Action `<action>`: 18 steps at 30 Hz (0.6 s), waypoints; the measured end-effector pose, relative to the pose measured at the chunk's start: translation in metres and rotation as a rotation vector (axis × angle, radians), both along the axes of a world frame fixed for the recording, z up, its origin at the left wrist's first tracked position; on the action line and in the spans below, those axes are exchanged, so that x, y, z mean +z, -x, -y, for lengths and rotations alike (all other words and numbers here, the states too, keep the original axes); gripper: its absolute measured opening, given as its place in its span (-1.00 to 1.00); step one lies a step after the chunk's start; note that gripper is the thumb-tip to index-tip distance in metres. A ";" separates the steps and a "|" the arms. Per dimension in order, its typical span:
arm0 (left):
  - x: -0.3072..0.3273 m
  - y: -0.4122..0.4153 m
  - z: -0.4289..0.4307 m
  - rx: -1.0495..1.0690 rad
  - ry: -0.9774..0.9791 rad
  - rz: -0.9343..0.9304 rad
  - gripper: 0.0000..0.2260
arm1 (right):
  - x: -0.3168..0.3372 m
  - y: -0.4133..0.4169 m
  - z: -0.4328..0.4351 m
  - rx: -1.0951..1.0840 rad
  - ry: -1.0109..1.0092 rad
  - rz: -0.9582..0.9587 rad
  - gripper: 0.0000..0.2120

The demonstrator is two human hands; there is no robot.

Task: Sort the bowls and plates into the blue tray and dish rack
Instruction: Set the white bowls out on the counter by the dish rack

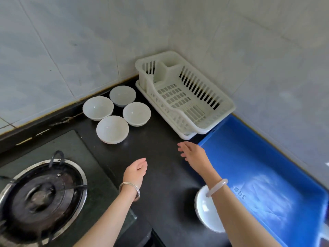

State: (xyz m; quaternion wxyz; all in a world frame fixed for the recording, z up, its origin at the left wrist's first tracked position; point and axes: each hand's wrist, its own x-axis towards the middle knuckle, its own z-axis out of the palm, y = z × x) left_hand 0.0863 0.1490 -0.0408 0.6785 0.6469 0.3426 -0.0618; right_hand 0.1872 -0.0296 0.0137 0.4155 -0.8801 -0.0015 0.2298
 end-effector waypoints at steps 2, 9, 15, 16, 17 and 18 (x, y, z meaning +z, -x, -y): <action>0.006 0.008 0.023 -0.152 -0.105 -0.003 -0.73 | 0.002 0.026 0.035 -0.021 0.107 0.053 -0.76; 0.014 0.029 0.104 -0.537 -0.277 0.005 -0.68 | -0.007 0.106 0.129 -0.189 0.445 0.119 -0.72; 0.011 0.045 0.143 -0.734 -0.300 -0.008 -0.50 | -0.018 0.142 0.153 -0.243 0.577 0.073 -0.78; 0.011 0.047 0.145 -0.736 -0.291 -0.013 -0.47 | -0.019 0.144 0.154 -0.273 0.575 0.067 -0.81; 0.010 0.049 0.147 -0.727 -0.284 -0.019 -0.45 | -0.020 0.146 0.153 -0.300 0.567 0.062 -0.83; 0.010 0.050 0.147 -0.714 -0.279 -0.023 -0.45 | -0.021 0.147 0.153 -0.322 0.558 0.059 -0.84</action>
